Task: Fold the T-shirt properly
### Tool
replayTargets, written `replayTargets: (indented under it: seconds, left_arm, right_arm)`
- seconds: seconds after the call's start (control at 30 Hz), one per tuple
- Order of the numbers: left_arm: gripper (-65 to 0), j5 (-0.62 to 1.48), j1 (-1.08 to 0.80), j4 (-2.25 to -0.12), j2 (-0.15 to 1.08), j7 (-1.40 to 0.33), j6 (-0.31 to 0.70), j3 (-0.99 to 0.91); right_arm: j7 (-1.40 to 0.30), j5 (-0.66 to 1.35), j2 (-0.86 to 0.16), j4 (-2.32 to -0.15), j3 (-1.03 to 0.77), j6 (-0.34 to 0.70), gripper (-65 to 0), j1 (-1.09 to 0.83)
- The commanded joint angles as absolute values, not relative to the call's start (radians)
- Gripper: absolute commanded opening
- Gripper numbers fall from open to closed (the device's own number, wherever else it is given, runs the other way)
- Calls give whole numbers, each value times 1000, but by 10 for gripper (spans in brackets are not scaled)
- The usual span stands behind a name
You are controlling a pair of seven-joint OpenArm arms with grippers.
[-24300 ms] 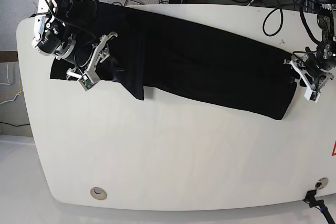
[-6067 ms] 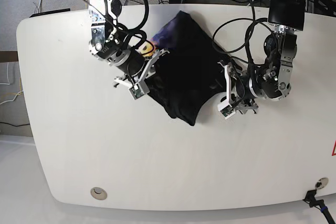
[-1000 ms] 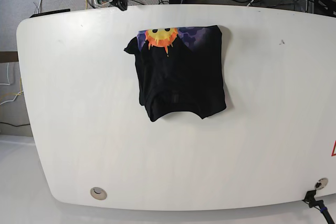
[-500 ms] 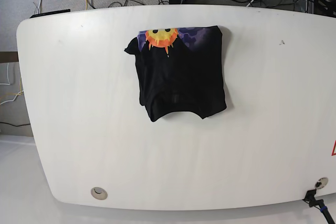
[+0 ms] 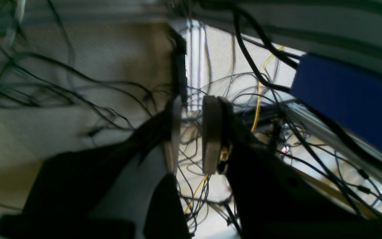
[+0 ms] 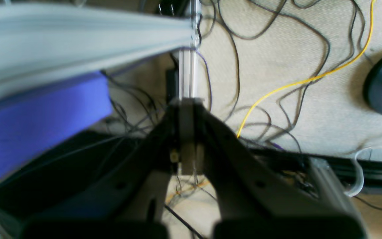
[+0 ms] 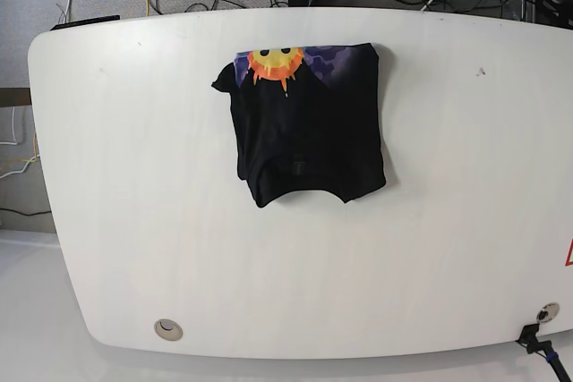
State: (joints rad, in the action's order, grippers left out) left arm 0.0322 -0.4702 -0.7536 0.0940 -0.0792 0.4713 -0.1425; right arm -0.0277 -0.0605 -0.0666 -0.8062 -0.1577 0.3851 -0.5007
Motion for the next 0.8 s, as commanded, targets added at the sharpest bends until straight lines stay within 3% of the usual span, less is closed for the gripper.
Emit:
replayTargets:
  seconds: [0.0,0.13,0.27,0.33,0.77]
  left_arm:
    - [-558,33,-406,-570,99,-81,479,-143]
    - [-558,33,-282,-369,99,-81,464,-143]
    - [-558,-16,-206,-249,97,-81,285,-143]
    - [-558,-38,-180,-211,79,-81,249,-143]
    - [-556,-35,-133,-145,53,-81,171,-143]
  right_arm:
    - [-25,-105,-70,-717,-165,389,-650,-452]
    - [-25,-116,-73,-553,-165,381,-650,-348]
    - [-25,-116,-90,-429,-157,318,-650,-266]
    - [-25,-117,-93,-367,-157,309,-650,-225]
    - [-30,-245,-65,-329,-165,232,-650,-196]
